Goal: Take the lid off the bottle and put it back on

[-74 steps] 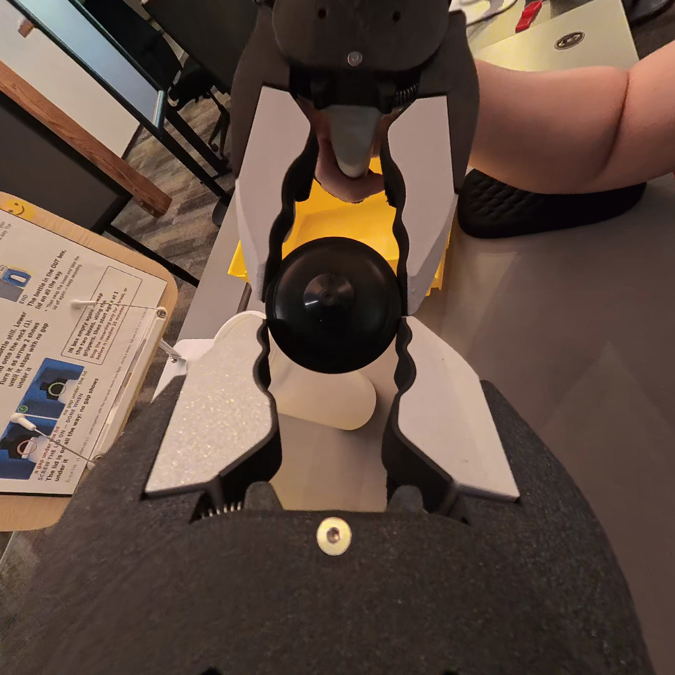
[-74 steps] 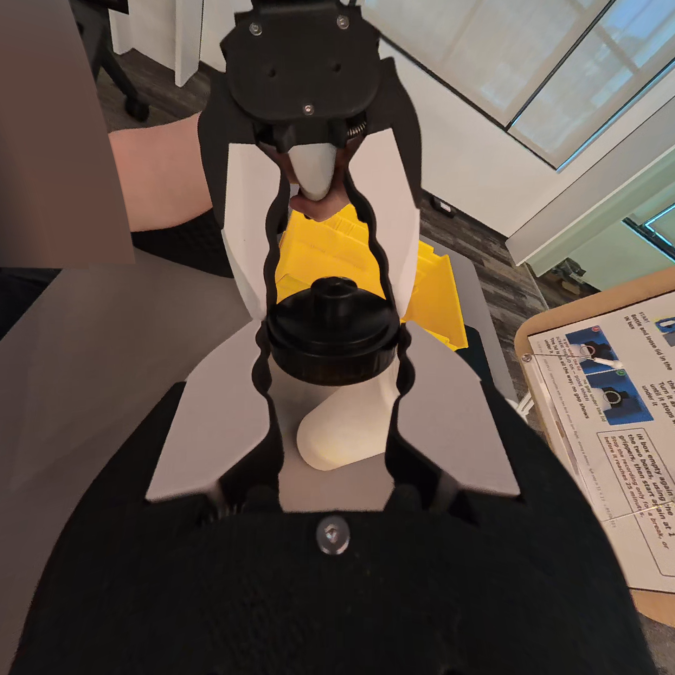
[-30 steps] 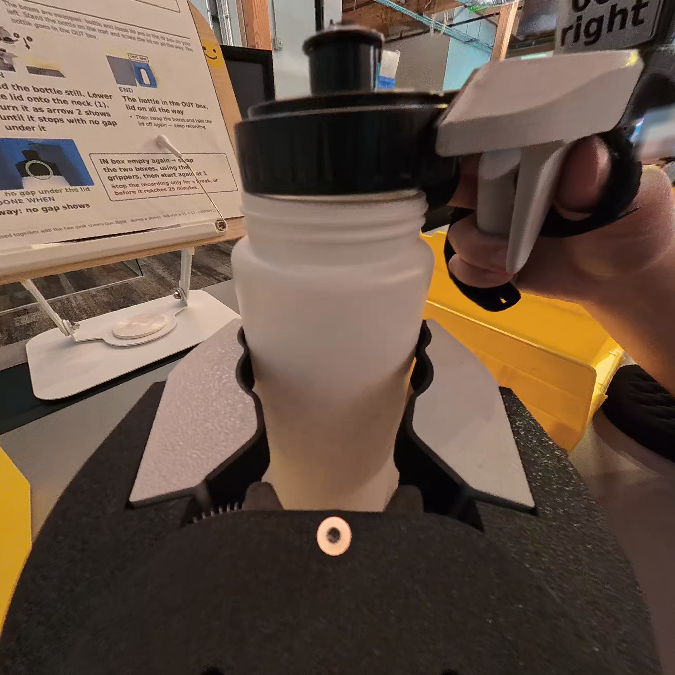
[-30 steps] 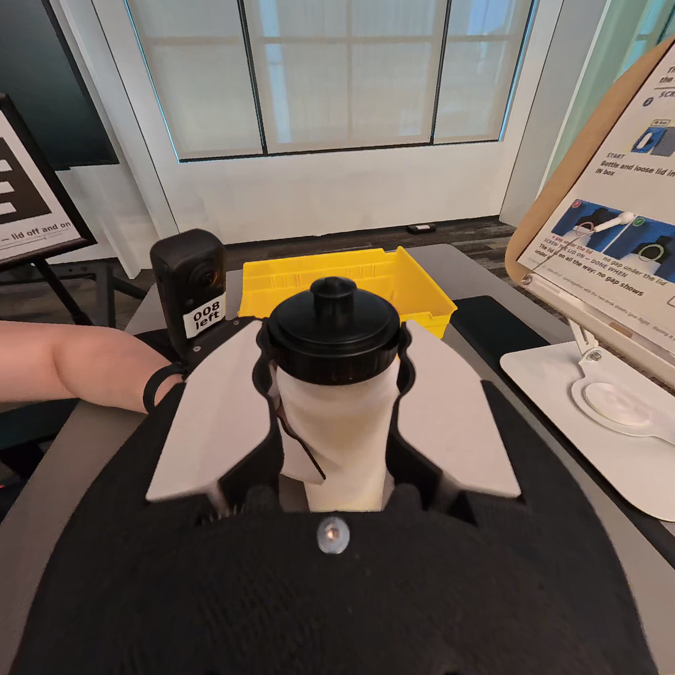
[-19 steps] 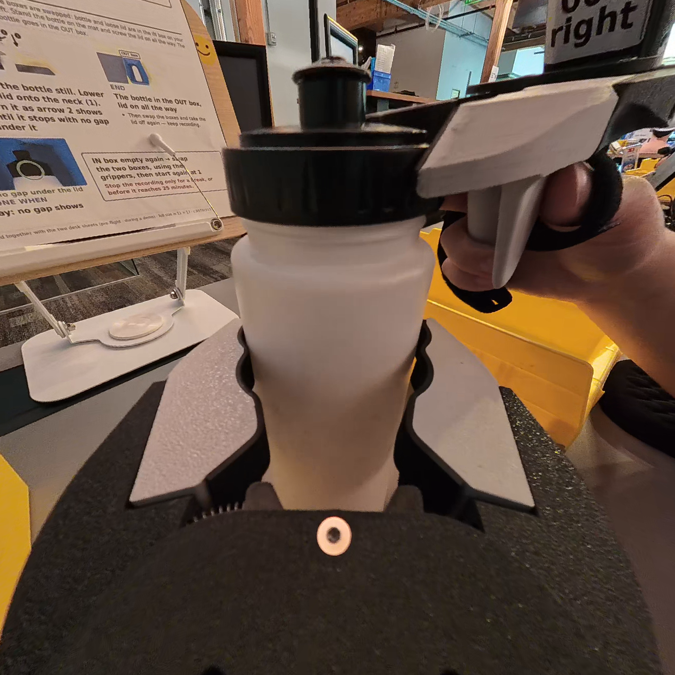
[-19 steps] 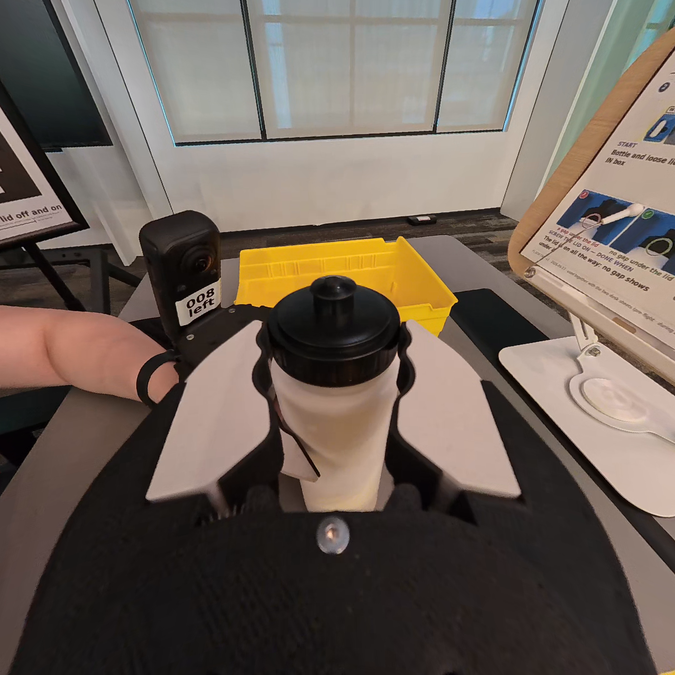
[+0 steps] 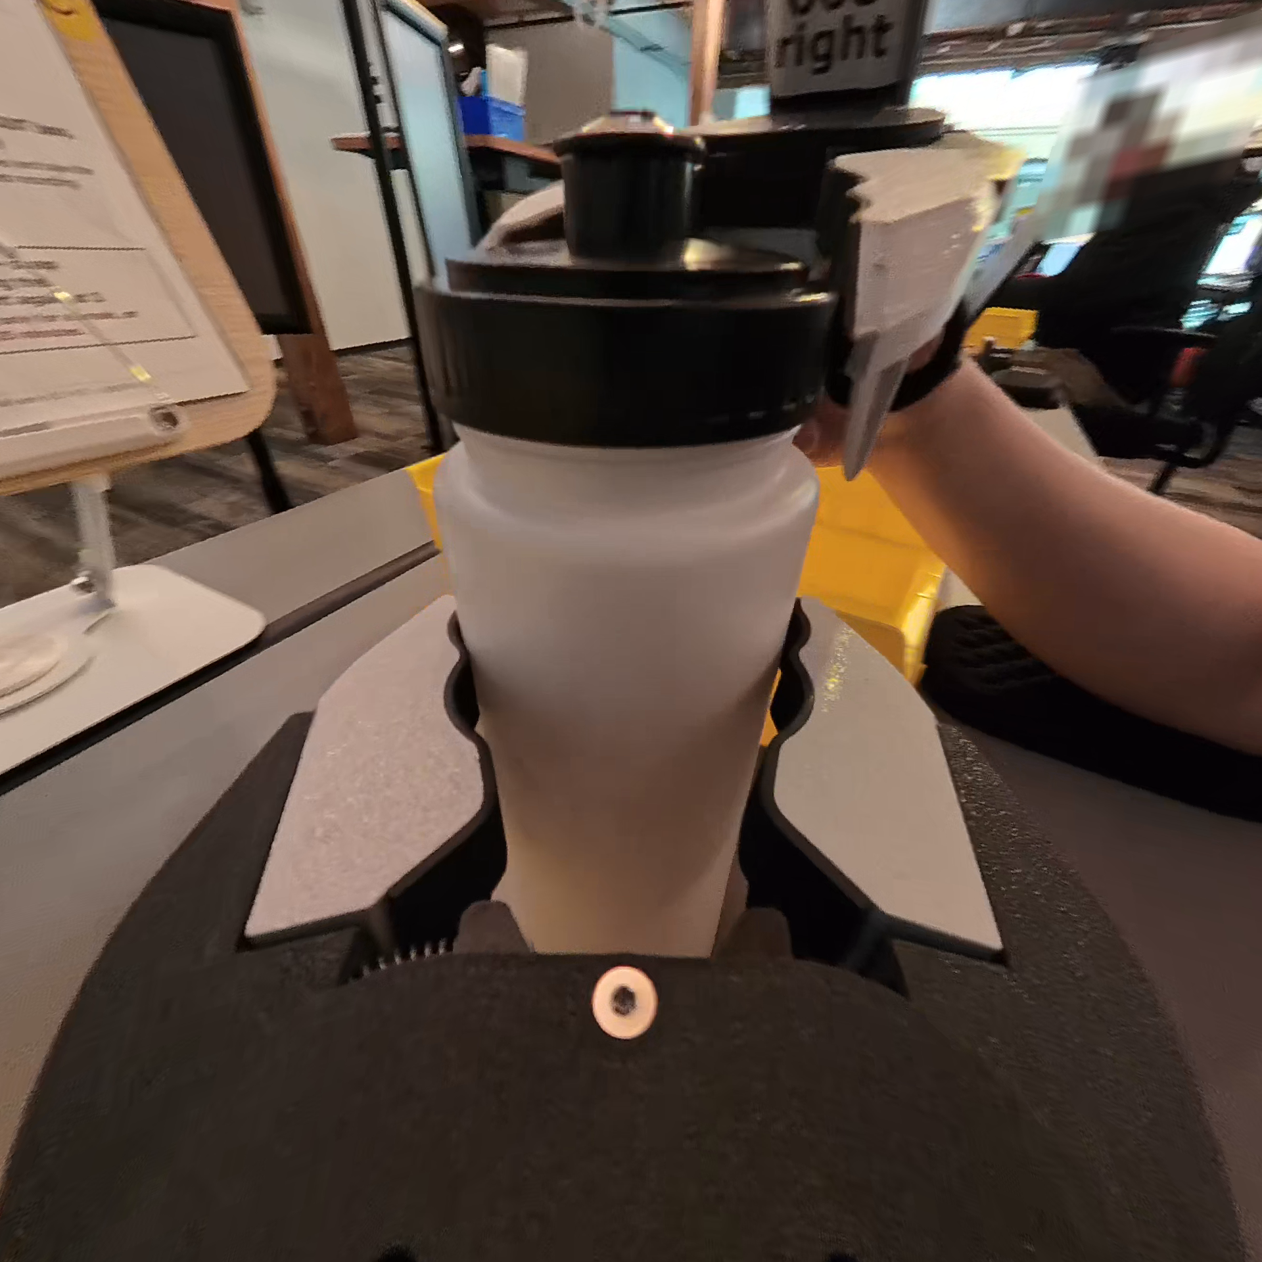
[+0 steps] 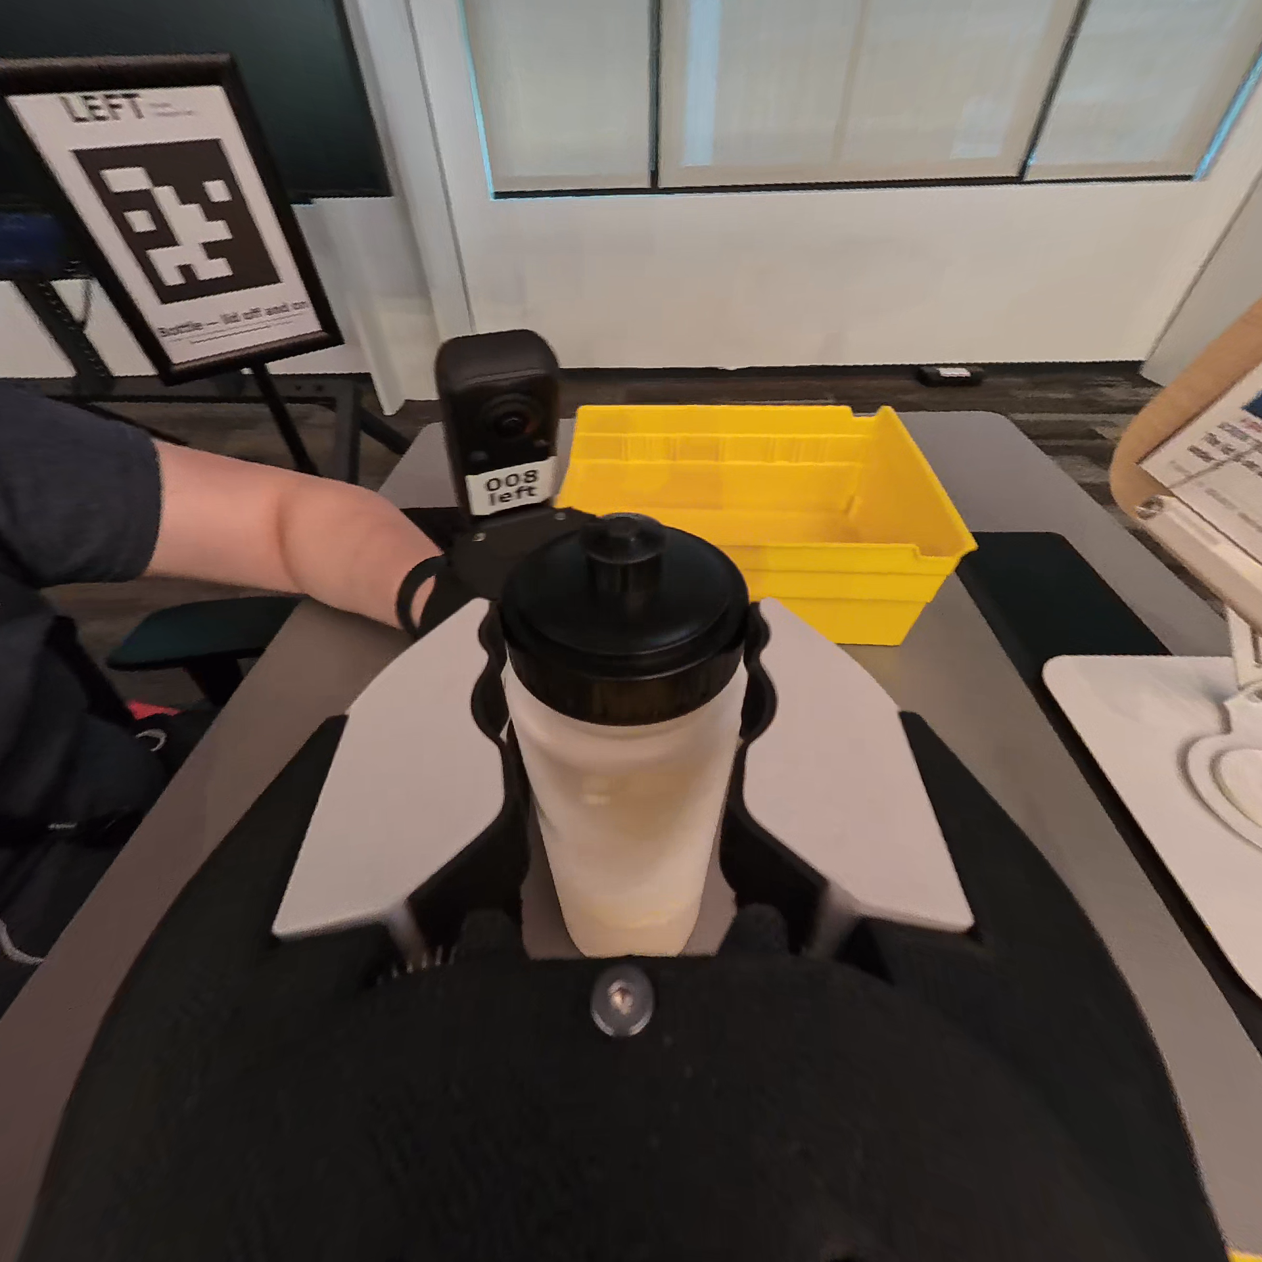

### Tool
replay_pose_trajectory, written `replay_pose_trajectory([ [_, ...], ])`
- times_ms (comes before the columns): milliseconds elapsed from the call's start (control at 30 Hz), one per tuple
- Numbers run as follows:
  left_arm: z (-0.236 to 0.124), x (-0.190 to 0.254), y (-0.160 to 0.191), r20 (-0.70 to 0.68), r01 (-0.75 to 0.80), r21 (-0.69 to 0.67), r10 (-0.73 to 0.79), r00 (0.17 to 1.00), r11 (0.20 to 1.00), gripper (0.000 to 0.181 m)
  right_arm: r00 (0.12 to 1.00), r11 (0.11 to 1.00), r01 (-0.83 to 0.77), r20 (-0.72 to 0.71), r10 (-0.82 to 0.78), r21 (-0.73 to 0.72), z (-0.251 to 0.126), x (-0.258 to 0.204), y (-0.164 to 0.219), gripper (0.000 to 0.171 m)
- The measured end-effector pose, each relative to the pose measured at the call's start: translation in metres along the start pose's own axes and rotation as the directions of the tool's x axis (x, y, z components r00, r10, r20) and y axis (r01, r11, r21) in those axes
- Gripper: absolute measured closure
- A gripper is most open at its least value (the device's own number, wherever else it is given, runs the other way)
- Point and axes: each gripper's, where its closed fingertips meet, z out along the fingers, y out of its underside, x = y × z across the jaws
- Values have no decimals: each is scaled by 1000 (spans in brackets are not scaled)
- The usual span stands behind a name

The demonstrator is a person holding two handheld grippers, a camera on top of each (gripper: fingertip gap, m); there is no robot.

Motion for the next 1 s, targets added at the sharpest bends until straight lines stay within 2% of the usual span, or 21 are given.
replay_pose_trajectory([
  [200,-11,-35,1,257,7,-36,3,966,999,96,973,1000,-23,-230,24,9,20,23,-4,103],
  [367,-19,-50,1,352,5,-59,16,936,998,95,917,999,-26,-398,36,31,31,32,-6,103],
  [500,-19,-52,1,354,4,-61,18,935,998,95,887,1000,11,-462,-11,-3,33,35,-4,102],
  [567,-18,-51,1,336,-4,-65,26,941,998,95,895,997,45,-442,-66,-59,32,33,-2,98],
  [600,-17,-50,1,326,-12,-69,34,945,998,95,907,996,49,-414,-74,-70,31,31,-2,90],
  [700,-14,-43,1,283,-25,-71,44,958,997,95,939,995,89,-330,-96,-37,18,26,-10,88],
  [900,-8,-28,1,201,-40,-72,54,978,997,95,987,997,24,-161,-13,68,7,18,-11,97],
  [1000,-8,-29,1,204,-34,-74,49,978,997,95,988,997,26,-153,-16,68,8,18,-11,106],
])
